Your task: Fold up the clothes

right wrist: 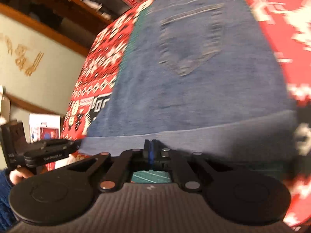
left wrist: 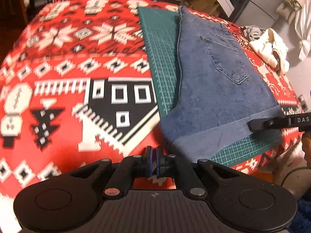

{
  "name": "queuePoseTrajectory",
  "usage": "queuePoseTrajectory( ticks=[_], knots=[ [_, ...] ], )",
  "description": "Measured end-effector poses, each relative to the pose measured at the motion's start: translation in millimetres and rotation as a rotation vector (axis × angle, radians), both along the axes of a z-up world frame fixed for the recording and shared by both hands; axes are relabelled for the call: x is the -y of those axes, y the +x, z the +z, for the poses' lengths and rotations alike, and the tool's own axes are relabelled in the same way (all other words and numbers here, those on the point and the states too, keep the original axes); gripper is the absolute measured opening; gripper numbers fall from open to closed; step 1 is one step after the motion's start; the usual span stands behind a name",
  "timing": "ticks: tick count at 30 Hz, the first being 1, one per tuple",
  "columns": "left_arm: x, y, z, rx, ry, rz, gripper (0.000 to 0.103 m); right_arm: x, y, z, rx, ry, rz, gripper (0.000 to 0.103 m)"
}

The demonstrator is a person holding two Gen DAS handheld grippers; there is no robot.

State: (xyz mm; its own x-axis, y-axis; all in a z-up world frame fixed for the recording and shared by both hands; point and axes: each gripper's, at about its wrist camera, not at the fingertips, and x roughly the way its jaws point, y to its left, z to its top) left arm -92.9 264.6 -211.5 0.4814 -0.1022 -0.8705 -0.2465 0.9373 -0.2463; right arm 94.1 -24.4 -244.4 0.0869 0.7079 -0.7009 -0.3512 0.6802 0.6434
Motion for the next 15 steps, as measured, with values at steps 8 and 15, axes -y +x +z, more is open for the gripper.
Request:
queuePoseTrajectory(
  ticks=[8,15],
  knots=[
    [-14.8,-14.7,19.2,0.067,-0.051,0.061,0.003,82.8,17.0,-2.4,-0.019,0.013,-0.196,0.000],
    [8.7,-1.1,49.2,0.166,-0.086,0.015,0.004,137.1,21.4,0.5,-0.026,0.048,-0.330,0.001]
  ],
)
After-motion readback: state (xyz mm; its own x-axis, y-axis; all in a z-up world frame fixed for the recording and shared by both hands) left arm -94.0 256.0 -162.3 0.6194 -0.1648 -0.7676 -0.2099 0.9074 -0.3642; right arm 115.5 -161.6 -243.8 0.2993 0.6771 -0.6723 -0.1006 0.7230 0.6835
